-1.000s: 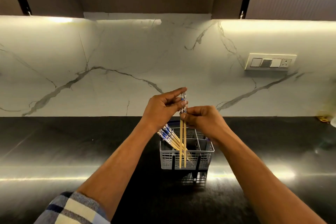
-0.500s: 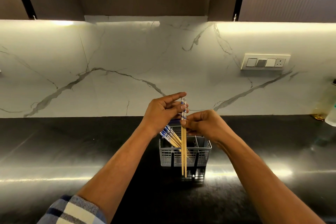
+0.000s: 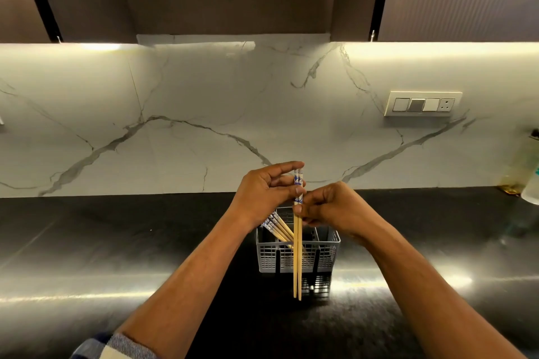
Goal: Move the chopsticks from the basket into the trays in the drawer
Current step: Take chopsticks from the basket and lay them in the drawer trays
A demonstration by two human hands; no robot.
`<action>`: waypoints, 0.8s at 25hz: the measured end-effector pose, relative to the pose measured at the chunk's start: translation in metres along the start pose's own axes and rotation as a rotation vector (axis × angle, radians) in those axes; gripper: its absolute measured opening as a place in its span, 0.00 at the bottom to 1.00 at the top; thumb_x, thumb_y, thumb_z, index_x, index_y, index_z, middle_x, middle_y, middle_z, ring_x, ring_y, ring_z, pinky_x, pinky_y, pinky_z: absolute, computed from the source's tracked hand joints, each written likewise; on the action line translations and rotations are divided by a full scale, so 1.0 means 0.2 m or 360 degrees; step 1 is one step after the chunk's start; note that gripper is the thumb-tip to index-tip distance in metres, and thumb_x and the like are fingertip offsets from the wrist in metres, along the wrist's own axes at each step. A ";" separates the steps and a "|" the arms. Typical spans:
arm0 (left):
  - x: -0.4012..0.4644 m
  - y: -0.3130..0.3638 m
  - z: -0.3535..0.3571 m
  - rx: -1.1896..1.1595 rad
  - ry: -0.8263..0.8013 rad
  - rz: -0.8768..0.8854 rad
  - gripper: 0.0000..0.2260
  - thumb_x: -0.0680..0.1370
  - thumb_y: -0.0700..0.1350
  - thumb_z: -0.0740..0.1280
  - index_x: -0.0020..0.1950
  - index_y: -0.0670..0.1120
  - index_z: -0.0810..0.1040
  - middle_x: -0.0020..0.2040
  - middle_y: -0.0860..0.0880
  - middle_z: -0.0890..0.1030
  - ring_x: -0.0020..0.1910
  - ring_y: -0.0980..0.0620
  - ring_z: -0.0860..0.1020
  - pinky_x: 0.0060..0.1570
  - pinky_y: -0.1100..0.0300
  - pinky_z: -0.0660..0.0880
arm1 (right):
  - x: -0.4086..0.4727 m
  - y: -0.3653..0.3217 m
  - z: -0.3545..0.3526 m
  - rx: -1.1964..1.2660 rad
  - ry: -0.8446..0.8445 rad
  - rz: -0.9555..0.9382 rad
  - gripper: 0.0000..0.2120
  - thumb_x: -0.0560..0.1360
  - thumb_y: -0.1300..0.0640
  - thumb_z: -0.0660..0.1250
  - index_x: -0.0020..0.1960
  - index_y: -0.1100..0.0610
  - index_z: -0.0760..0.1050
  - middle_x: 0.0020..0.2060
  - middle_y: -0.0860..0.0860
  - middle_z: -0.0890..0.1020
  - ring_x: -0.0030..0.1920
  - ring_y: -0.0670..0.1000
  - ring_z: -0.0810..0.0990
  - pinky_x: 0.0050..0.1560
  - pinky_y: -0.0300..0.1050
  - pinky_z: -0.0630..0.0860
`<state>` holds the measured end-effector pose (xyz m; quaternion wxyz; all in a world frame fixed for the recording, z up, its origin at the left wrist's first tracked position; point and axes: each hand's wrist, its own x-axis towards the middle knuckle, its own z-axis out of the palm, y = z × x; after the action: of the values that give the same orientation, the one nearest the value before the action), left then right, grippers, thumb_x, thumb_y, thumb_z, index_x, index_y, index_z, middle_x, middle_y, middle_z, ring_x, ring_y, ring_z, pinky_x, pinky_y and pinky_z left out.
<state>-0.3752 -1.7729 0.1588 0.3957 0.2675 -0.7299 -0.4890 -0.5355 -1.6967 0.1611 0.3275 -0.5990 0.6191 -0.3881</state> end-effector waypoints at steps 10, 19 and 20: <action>-0.03 0.00 0.02 -0.0114 0.0097 -0.0002 0.18 0.76 0.35 0.71 0.64 0.49 0.79 0.51 0.45 0.87 0.50 0.50 0.86 0.55 0.52 0.82 | -0.04 0.00 0.03 0.0070 0.0117 0.0013 0.05 0.75 0.57 0.72 0.41 0.55 0.85 0.37 0.55 0.87 0.42 0.54 0.86 0.50 0.48 0.84; -0.05 -0.02 0.03 -0.0148 0.0193 -0.0096 0.19 0.76 0.36 0.72 0.66 0.47 0.79 0.49 0.46 0.87 0.48 0.51 0.86 0.50 0.55 0.83 | -0.19 0.21 0.23 0.0344 0.0407 0.0120 0.04 0.75 0.55 0.73 0.45 0.52 0.86 0.37 0.53 0.86 0.44 0.60 0.84 0.52 0.60 0.82; -0.05 -0.02 0.04 -0.0154 0.0194 -0.0104 0.19 0.75 0.36 0.72 0.66 0.47 0.79 0.49 0.46 0.87 0.48 0.51 0.86 0.50 0.55 0.83 | -0.20 0.23 0.25 0.0361 0.0432 0.0139 0.04 0.75 0.56 0.72 0.46 0.53 0.86 0.37 0.52 0.86 0.42 0.57 0.84 0.52 0.59 0.82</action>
<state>-0.3757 -1.7627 0.1505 0.4357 0.3011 -0.6709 -0.5191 -0.5122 -1.6630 0.0949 0.3228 -0.4730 0.6353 -0.5182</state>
